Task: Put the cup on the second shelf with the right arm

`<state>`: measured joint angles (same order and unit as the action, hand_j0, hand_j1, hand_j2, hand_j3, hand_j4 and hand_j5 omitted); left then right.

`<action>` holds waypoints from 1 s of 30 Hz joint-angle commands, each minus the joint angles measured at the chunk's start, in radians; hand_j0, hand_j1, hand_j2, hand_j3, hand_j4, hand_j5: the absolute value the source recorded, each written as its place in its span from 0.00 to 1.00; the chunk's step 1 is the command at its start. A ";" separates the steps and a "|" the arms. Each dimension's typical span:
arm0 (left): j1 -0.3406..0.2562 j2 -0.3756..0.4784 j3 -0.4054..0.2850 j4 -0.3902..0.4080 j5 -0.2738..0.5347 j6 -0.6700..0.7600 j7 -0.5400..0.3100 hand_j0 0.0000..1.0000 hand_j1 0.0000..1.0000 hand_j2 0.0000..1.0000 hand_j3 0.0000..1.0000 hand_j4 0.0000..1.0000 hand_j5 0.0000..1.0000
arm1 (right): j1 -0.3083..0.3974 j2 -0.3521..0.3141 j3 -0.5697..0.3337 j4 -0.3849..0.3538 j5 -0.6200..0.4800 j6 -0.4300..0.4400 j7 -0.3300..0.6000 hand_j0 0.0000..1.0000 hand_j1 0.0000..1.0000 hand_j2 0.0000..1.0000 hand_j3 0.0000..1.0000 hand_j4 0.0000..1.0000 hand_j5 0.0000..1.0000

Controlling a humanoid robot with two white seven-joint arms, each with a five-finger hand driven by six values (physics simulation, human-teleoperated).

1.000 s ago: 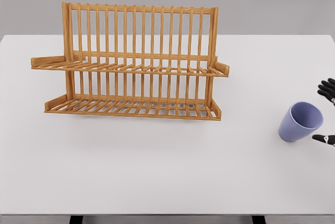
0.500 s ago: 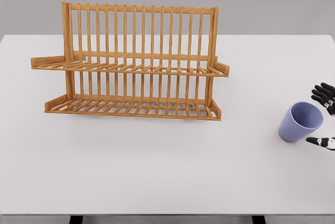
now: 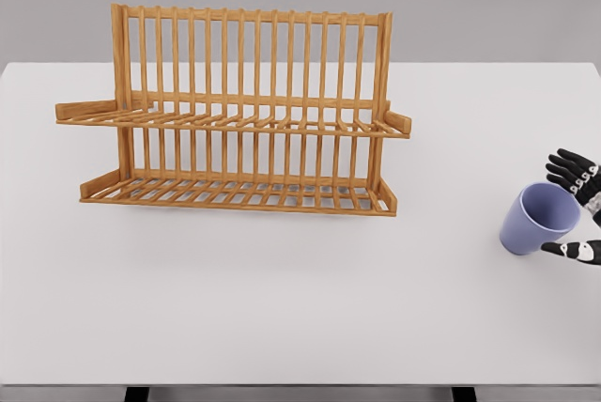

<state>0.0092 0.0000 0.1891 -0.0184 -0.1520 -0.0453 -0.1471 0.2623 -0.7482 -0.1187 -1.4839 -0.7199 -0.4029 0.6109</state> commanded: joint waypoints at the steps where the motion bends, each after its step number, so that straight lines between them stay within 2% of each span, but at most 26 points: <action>1: 0.000 0.000 0.000 0.000 0.000 -0.001 0.000 1.00 1.00 1.00 1.00 1.00 1.00 | 0.000 0.000 -0.004 0.002 -0.007 0.006 0.000 1.00 1.00 1.00 1.00 1.00 1.00; 3: 0.000 0.000 0.000 0.000 0.000 -0.001 0.000 1.00 1.00 1.00 1.00 1.00 1.00 | 0.003 0.001 -0.041 0.004 -0.007 0.009 0.000 1.00 1.00 1.00 1.00 1.00 1.00; 11: 0.000 0.000 0.001 0.000 0.000 -0.001 0.000 1.00 1.00 1.00 1.00 1.00 1.00 | 0.005 0.010 -0.033 0.037 -0.004 -0.001 0.000 1.00 1.00 1.00 1.00 1.00 1.00; 14: 0.000 0.000 0.000 0.000 0.000 0.001 0.000 1.00 1.00 1.00 1.00 1.00 1.00 | 0.000 0.044 -0.038 0.079 -0.004 -0.004 0.000 1.00 1.00 1.00 1.00 1.00 1.00; 21: 0.000 0.000 0.001 0.000 0.000 -0.001 0.000 1.00 1.00 1.00 1.00 1.00 1.00 | -0.002 0.070 -0.035 0.103 0.025 -0.005 0.000 1.00 1.00 1.00 1.00 1.00 1.00; 30: 0.000 0.000 0.000 0.000 0.000 0.001 0.000 1.00 1.00 1.00 1.00 1.00 1.00 | 0.000 0.073 -0.033 0.091 0.042 -0.005 0.000 1.00 1.00 1.00 1.00 1.00 1.00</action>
<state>0.0092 0.0000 0.1888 -0.0184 -0.1520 -0.0447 -0.1471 0.2608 -0.6749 -0.1519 -1.3905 -0.6730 -0.4085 0.6109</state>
